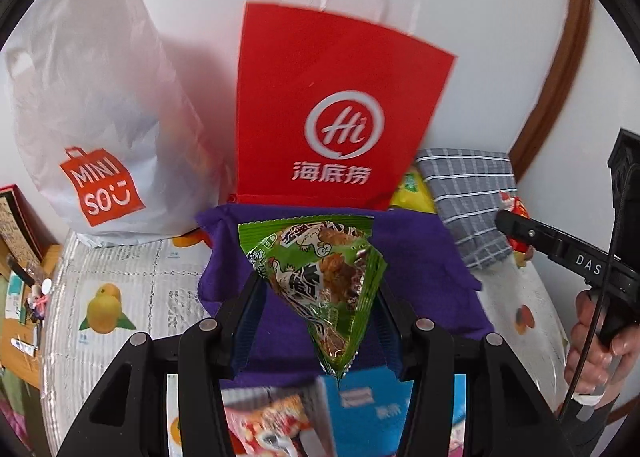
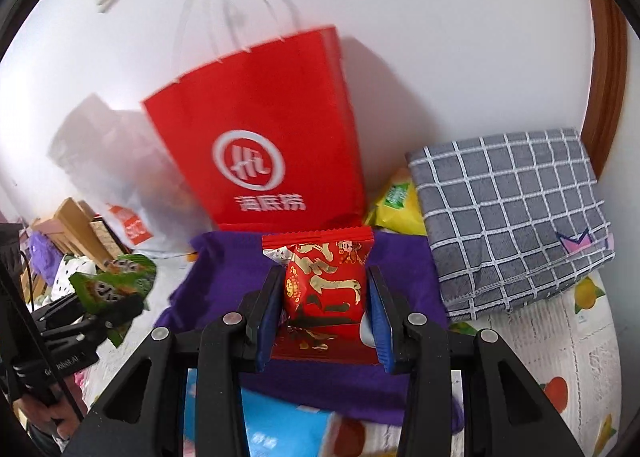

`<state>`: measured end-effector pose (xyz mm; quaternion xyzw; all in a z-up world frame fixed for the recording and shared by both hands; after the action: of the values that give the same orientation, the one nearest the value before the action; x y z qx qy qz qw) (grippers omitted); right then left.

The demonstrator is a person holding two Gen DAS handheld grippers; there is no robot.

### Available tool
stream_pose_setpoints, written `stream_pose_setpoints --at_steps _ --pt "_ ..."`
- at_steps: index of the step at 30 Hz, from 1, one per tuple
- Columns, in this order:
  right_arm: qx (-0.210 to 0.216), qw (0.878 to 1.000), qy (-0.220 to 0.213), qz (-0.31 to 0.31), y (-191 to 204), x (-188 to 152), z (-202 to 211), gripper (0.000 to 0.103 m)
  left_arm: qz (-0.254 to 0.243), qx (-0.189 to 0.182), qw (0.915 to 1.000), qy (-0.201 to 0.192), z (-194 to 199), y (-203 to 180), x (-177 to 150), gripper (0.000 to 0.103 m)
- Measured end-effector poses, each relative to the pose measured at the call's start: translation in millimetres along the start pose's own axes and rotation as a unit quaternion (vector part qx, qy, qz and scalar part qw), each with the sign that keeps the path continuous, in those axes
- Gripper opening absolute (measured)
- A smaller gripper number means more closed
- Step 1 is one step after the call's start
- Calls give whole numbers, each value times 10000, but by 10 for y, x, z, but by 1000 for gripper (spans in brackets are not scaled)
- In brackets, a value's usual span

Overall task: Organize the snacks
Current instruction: 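Carry green bag with left gripper while right gripper carries red packet to purple towel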

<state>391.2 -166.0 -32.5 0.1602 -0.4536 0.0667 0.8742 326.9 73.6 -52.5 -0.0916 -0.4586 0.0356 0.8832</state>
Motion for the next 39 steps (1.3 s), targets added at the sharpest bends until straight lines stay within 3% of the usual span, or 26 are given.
stream_pose_setpoints --at_steps 13,20,29,39 --pt "-278 9964 807 26 -451 -258 -737 40 22 90 9979 645 -824 267 -184 49" --pt "-377 9909 1293 -79 -545 -455 -1013 40 109 109 9957 917 -1078 363 -306 49" --pt "-416 9889 1423 -124 -555 -581 -1152 40 297 117 9936 1083 -1212 476 -379 49" --pt "-361 9868 1582 -20 -462 -724 -1311 41 185 154 9926 1188 -1315 380 -383 50"
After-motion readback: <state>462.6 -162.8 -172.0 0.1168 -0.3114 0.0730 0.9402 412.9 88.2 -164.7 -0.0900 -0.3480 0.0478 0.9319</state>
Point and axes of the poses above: each gripper's, at about its wrist camera, not at the fingertips, and z roughly against the way its jaws point, y to its left, x to its top, the point moved 2 cm from there along -z, roughly the way its jaws point, and after that the axes turned 13 degrees about -y, right-handed, at the moved point
